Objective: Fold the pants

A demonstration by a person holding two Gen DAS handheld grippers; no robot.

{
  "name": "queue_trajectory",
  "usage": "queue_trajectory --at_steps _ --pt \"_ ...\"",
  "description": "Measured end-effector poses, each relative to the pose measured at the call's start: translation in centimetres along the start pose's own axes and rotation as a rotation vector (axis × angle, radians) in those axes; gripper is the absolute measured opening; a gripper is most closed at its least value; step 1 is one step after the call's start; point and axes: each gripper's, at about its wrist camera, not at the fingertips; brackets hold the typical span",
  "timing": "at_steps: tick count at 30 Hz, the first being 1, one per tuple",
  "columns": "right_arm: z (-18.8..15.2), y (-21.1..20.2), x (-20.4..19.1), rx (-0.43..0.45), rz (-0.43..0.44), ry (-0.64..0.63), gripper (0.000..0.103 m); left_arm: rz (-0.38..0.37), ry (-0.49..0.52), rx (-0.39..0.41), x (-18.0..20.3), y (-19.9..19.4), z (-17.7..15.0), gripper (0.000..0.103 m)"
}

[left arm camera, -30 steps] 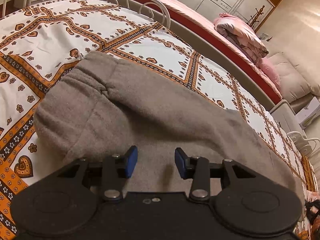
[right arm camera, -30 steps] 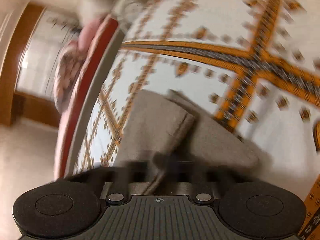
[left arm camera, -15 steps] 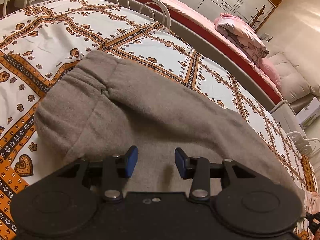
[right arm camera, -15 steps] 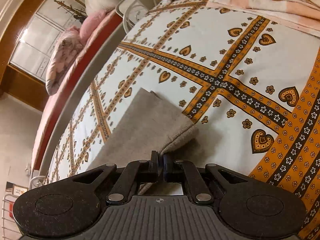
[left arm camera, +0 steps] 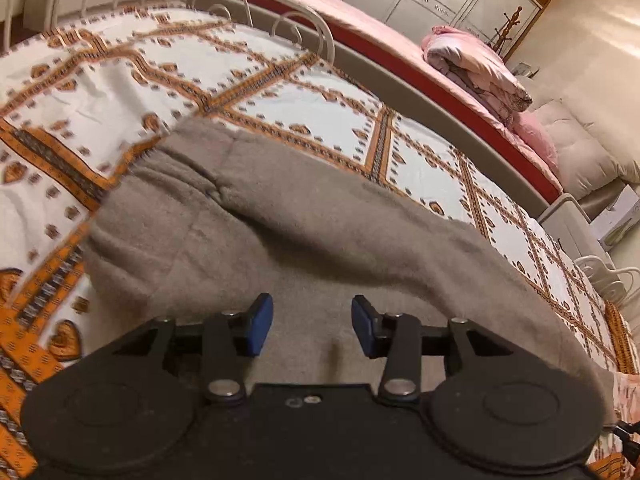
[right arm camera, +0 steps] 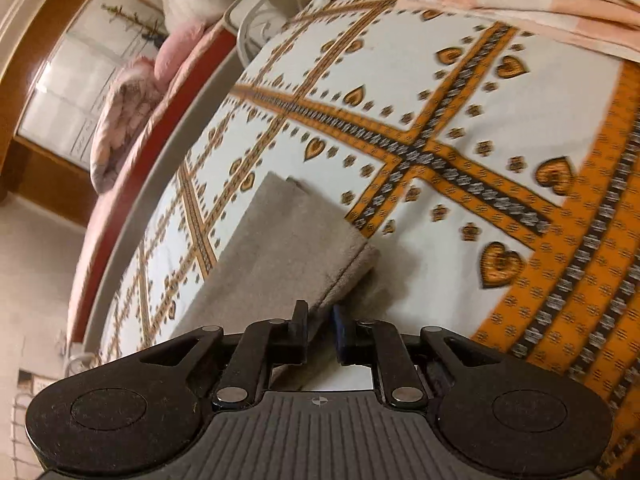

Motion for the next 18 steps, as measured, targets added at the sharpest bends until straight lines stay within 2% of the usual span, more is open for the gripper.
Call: queue_trajectory --at_steps 1,2,3,8,12,16,18 --pt "0.0 -0.4 0.3 0.001 0.004 0.022 0.029 0.004 0.001 0.016 -0.2 -0.5 0.1 0.036" --pt "-0.1 -0.8 0.8 0.002 0.016 0.055 0.046 0.001 -0.003 0.038 -0.6 -1.1 0.3 0.037" --pt "-0.1 -0.9 1.1 0.002 0.016 0.074 0.052 -0.002 -0.01 0.052 -0.9 -1.4 0.4 0.038" --pt "0.0 -0.9 1.3 -0.003 0.069 0.11 0.053 0.008 -0.06 0.066 -2.3 -2.3 0.9 0.036" --pt "-0.3 0.3 1.5 -0.049 0.043 0.136 0.053 0.013 -0.049 0.065 -2.7 -3.0 1.1 0.037" --pt "0.3 2.0 2.1 -0.02 0.014 0.176 0.052 0.015 -0.048 0.058 -3.3 -3.5 1.1 0.035" --pt "0.5 2.8 1.6 -0.027 0.008 0.133 0.051 0.03 -0.037 0.037 -3.2 -2.9 0.8 0.035"
Point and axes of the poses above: each gripper's, at about its wrist camera, not at the fingertips, and y roughly the way its jaws point, x to its right, z to its top, and after that the axes turned 12 degrees about x, right-handed
